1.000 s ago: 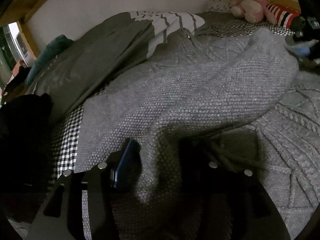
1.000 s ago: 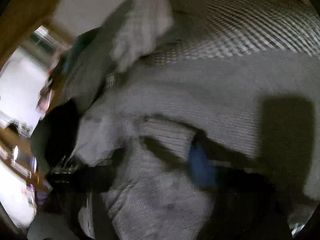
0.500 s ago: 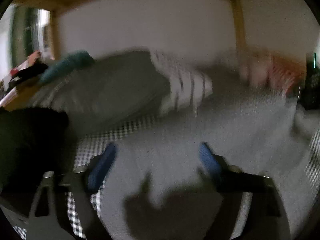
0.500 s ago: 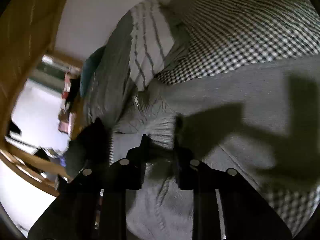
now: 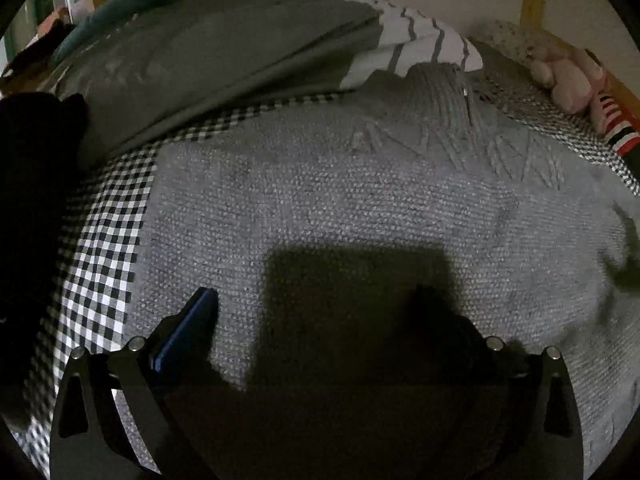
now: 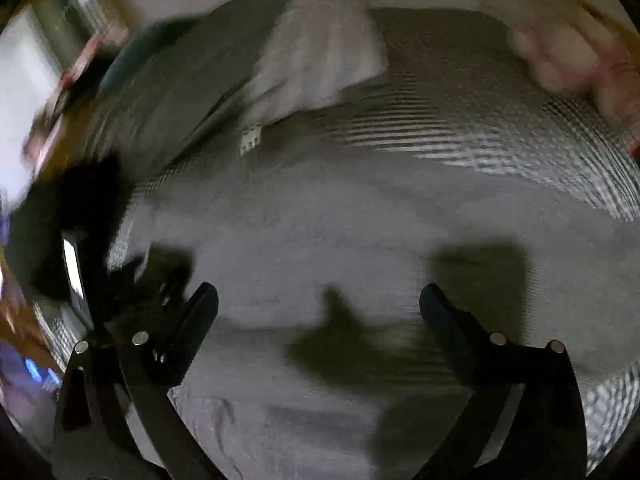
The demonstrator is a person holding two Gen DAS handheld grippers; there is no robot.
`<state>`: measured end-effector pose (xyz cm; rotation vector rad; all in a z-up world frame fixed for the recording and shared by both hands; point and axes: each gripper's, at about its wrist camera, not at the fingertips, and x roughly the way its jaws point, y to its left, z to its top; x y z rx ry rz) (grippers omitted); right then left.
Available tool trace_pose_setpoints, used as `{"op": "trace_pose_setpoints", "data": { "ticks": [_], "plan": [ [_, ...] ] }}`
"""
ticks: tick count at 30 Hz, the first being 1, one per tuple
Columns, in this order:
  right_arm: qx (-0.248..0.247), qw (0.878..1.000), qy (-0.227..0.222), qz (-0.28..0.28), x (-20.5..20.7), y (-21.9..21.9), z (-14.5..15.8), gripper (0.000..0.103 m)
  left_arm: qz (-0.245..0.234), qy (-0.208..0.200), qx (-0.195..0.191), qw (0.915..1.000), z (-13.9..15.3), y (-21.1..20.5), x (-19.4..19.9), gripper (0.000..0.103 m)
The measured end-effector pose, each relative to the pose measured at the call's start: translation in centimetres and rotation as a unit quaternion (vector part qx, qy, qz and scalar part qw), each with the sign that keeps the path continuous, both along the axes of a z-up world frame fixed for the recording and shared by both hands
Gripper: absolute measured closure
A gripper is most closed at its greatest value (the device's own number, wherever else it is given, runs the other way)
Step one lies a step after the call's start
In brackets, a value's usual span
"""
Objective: Fold large clothes
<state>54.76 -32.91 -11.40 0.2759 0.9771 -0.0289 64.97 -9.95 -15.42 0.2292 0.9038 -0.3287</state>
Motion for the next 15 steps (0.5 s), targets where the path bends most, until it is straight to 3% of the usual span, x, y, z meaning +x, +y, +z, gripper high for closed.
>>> {"op": "trace_pose_setpoints", "data": {
  "ticks": [3, 5, 6, 9, 11, 15],
  "plan": [
    [-0.079, 0.994, 0.069, 0.023, 2.7, 4.9, -4.7, 0.003, 0.000, -0.005, 0.007, 1.0000, -0.1, -0.3, 0.0, 0.005],
    [-0.105, 0.989, 0.102, 0.022, 4.3, 5.4, -8.3, 0.002, 0.000, -0.006, 0.005, 1.0000, -0.1, -0.5, 0.2, 0.005],
    [-0.106, 0.992, 0.074, 0.012, 3.9, 5.2, -8.6, 0.002, 0.000, -0.009, 0.006, 0.9999, 0.0, -0.6, 0.2, 0.005],
    [-0.080, 0.993, 0.085, 0.001, 2.7, 4.7, -6.9, 0.003, 0.001, -0.013, 0.007, 0.9999, -0.2, -0.4, 0.2, 0.004],
    [-0.067, 0.996, 0.065, 0.003, 1.5, 4.3, -6.0, 0.003, 0.001, -0.015, 0.006, 0.9999, -0.3, -0.2, 0.0, 0.004],
    [-0.083, 0.994, 0.077, -0.010, 0.6, 3.1, -9.0, 0.002, 0.002, -0.020, 0.012, 0.9997, -0.3, -0.5, -0.3, 0.004]
  ]
}}
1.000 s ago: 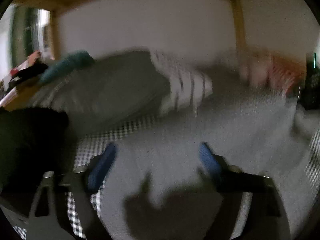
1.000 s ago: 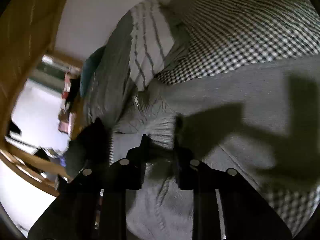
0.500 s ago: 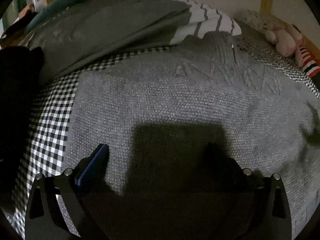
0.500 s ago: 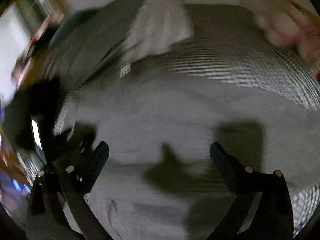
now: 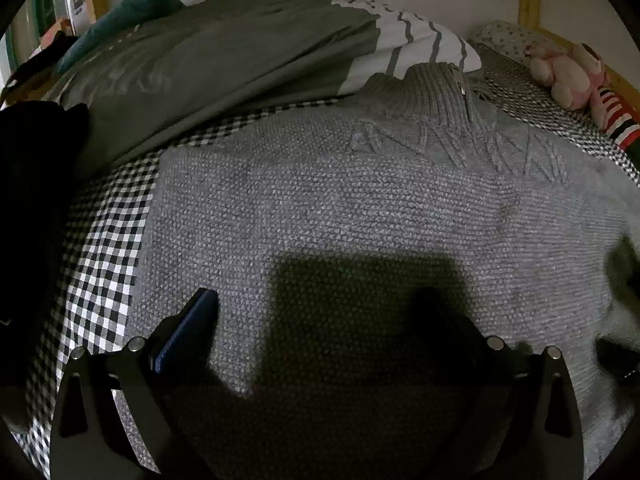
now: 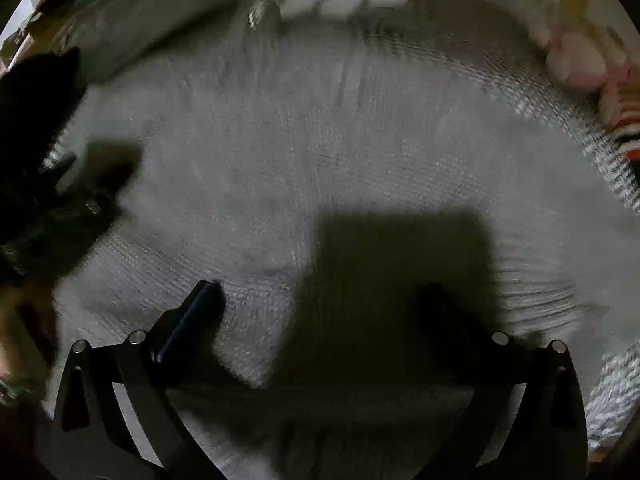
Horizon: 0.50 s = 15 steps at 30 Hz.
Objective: Fold large clothes
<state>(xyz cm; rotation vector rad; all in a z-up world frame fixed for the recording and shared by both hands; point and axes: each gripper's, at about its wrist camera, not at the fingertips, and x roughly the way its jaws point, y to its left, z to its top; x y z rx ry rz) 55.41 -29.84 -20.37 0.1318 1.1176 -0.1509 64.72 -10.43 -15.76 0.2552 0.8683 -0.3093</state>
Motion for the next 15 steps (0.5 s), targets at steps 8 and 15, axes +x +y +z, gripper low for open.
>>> {"op": "trace_pose_setpoints", "data": {
  "ticks": [8, 15],
  "plan": [
    [0.068, 0.996, -0.050, -0.018, -0.5, -3.2, 2.4, 0.003, -0.009, 0.015, -0.044, 0.9989, 3.0, -0.2, -2.2, 0.005],
    [0.105, 0.986, -0.074, -0.104, -5.0, -12.6, 5.5, 0.003, -0.113, 0.002, -0.055, 0.9921, 5.7, -10.3, -8.6, 0.005]
  ]
}}
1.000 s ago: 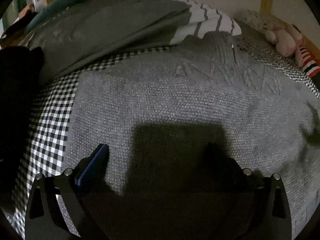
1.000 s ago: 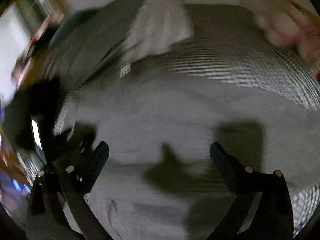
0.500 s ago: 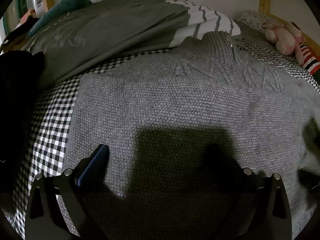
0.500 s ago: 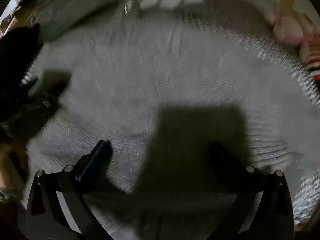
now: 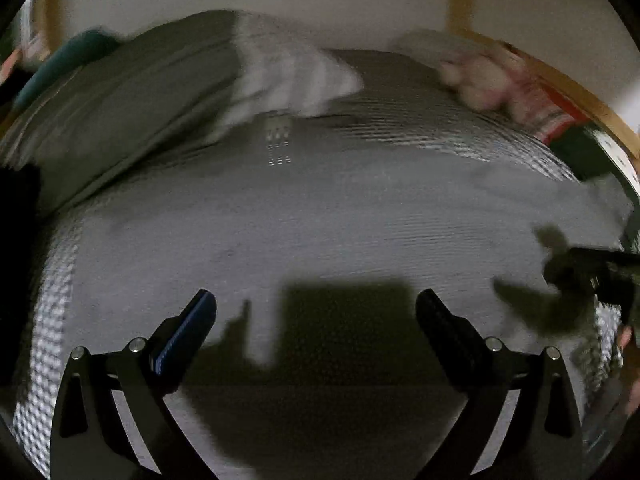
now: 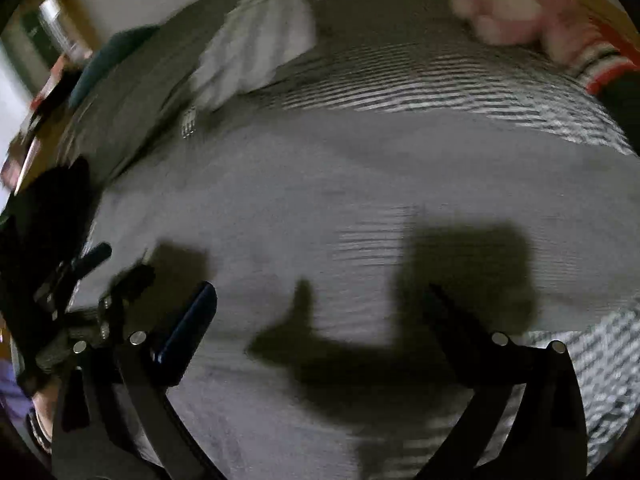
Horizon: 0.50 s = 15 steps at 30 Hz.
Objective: Fold large clothes
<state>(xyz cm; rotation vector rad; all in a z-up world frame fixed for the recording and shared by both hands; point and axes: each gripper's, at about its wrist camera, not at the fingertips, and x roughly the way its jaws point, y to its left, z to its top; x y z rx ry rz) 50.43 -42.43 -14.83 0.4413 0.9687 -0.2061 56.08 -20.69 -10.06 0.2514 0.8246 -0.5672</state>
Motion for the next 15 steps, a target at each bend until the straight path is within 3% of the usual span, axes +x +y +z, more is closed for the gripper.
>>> {"op": "trace_pose_setpoints", "data": {
  "ticks": [7, 15],
  "plan": [
    [-0.006, 0.996, 0.004, -0.085, -7.5, -10.9, 1.0, 0.003, -0.105, -0.002, -0.004, 0.9945, 1.2, -13.3, -5.9, 0.005],
    [-0.007, 0.985, 0.009, -0.169, -16.2, -21.5, -0.5, 0.003, -0.170, 0.009, 0.008, 0.9853, 0.0, -26.0, -10.1, 0.005]
  ]
}}
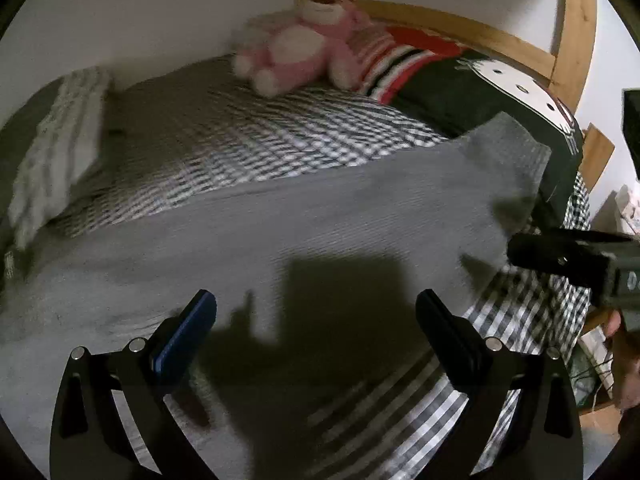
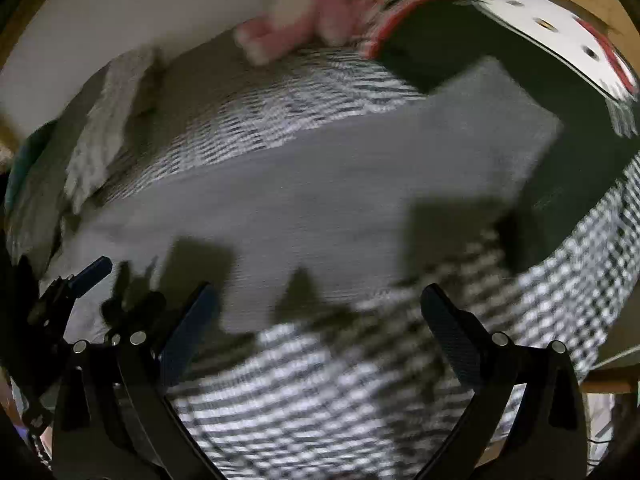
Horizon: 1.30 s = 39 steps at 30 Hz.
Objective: Fold large clothes
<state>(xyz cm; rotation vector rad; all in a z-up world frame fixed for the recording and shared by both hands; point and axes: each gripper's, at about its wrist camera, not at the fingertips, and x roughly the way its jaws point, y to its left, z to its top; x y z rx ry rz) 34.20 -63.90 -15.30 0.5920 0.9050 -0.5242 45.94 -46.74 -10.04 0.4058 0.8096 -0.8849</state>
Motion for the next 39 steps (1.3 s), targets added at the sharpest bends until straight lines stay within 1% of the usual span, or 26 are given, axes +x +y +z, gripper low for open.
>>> {"op": "trace_pose_setpoints", "data": {
  "ticks": [4, 6, 8, 9, 10, 12, 14, 16, 17, 18, 19, 20, 21, 22, 24, 25, 26, 27, 30, 32, 34, 35, 36, 37, 38, 39],
  "plan": [
    [-0.002, 1.000, 0.007, -0.022, -2.5, -3.0, -1.3, 0.003, -0.005, 0.000, 0.012, 0.9999, -1.7, -4.5, -0.9, 0.005],
    [0.004, 0.999, 0.009, -0.035, -3.2, -4.5, -2.4, 0.003, -0.004, 0.004, 0.017, 0.9998, -2.8, -5.7, -1.0, 0.005],
    [0.007, 0.999, 0.006, -0.042, -3.5, -5.5, -3.4, 0.003, 0.006, 0.009, 0.045, 0.9989, -4.7, -7.1, -0.8, 0.005],
    [0.007, 0.999, 0.006, -0.045, -3.5, -6.0, -3.9, 0.003, 0.009, 0.011, 0.040, 0.9991, -5.3, -7.3, -0.6, 0.004],
    [0.002, 0.999, 0.006, -0.040, -3.0, -6.5, -4.6, 0.003, 0.015, 0.008, 0.023, 0.9996, -5.6, -7.0, -0.5, 0.004],
    [-0.019, 0.999, 0.002, -0.037, -2.1, -6.9, -5.2, 0.003, 0.018, 0.004, 0.021, 0.9996, -5.7, -6.9, -0.6, 0.004],
    [-0.033, 0.998, -0.024, -0.047, -1.5, -7.3, -5.1, 0.003, 0.017, 0.011, 0.014, 0.9997, -5.8, -6.7, -0.4, 0.004],
    [-0.017, 0.996, -0.061, -0.055, -0.8, -7.9, -5.0, 0.003, 0.016, 0.014, 0.013, 0.9997, -5.9, -6.6, -0.3, 0.004],
    [-0.012, 0.995, -0.070, -0.065, -0.4, -8.2, -4.9, 0.008, 0.016, 0.012, 0.013, 0.9997, -5.8, -6.8, -0.5, 0.004],
    [-0.011, 0.994, -0.076, -0.073, 0.0, -8.4, -4.8, 0.030, 0.016, 0.012, 0.014, 0.9997, -5.9, -7.1, -0.3, 0.004],
    [-0.015, 0.994, -0.072, -0.079, 0.2, -8.4, -4.6, 0.042, 0.014, 0.016, 0.013, 0.9997, -5.8, -7.0, -0.3, 0.004],
    [-0.016, 0.994, -0.068, -0.080, 0.5, -8.6, -4.5, 0.068, 0.012, 0.020, 0.010, 0.9997, -5.6, -6.8, -0.3, 0.005],
    [-0.015, 0.995, -0.066, -0.077, 0.8, -8.5, -4.4, 0.085, 0.009, 0.029, 0.005, 0.9995, -5.2, -6.8, 0.0, 0.005],
    [-0.022, 0.996, -0.068, -0.061, 1.2, -8.1, -4.1, 0.086, 0.007, 0.039, -0.003, 0.9992, -4.8, -6.2, 0.2, 0.005],
    [-0.060, 0.995, -0.072, -0.025, 1.7, -6.4, -3.0, 0.088, 0.020, 0.057, -0.037, 0.9975, -2.9, -4.4, 1.0, 0.005],
    [-0.100, 0.993, -0.063, 0.004, 2.3, -4.6, -2.3, 0.091, 0.029, 0.067, -0.061, 0.9955, -1.4, -3.2, 1.8, 0.005],
    [-0.142, 0.988, -0.051, 0.033, 2.9, -2.7, -1.7, 0.091, 0.033, 0.072, -0.075, 0.9940, -0.3, -2.5, 2.4, 0.005],
    [-0.196, 0.977, -0.036, 0.076, 3.9, 0.1, -1.2, 0.093, 0.037, 0.075, -0.088, 0.9926, 0.9, -1.8, 3.0, 0.005],
    [-0.288, 0.945, 0.001, 0.155, 6.1, 5.8, -1.2, 0.094, 0.038, 0.078, -0.103, 0.9909, 4.6, -0.3, 5.1, 0.005],
    [-0.368, 0.903, 0.036, 0.221, 7.5, 10.5, -2.2, 0.093, 0.027, 0.079, -0.102, 0.9912, 6.4, 0.4, 6.2, 0.005],
    [-0.416, 0.863, 0.071, 0.279, 8.2, 14.3, -3.7, 0.093, 0.006, 0.081, -0.079, 0.9935, 7.3, 0.3, 7.1, 0.005],
    [-0.423, 0.853, 0.087, 0.293, 8.4, 15.6, -4.6, 0.093, -0.007, 0.080, -0.057, 0.9951, 7.5, 0.1, 7.3, 0.005],
    [-0.422, 0.851, 0.091, 0.298, 8.4, 16.1, -4.9, 0.092, -0.017, 0.071, -0.038, 0.9966, 7.5, 0.0, 7.2, 0.005],
    [-0.417, 0.855, 0.087, 0.297, 8.2, 16.3, -5.1, 0.092, -0.017, 0.051, -0.023, 0.9983, 7.6, 0.0, 7.1, 0.005],
    [-0.423, 0.853, 0.082, 0.295, 8.0, 16.3, -5.0, 0.092, -0.016, 0.037, -0.016, 0.9990, 7.7, 0.0, 6.9, 0.005],
    [-0.427, 0.855, 0.065, 0.287, 7.5, 16.2, -4.3, 0.092, -0.019, 0.027, -0.014, 0.9994, 7.9, 0.0, 6.8, 0.005]
  ]
}}
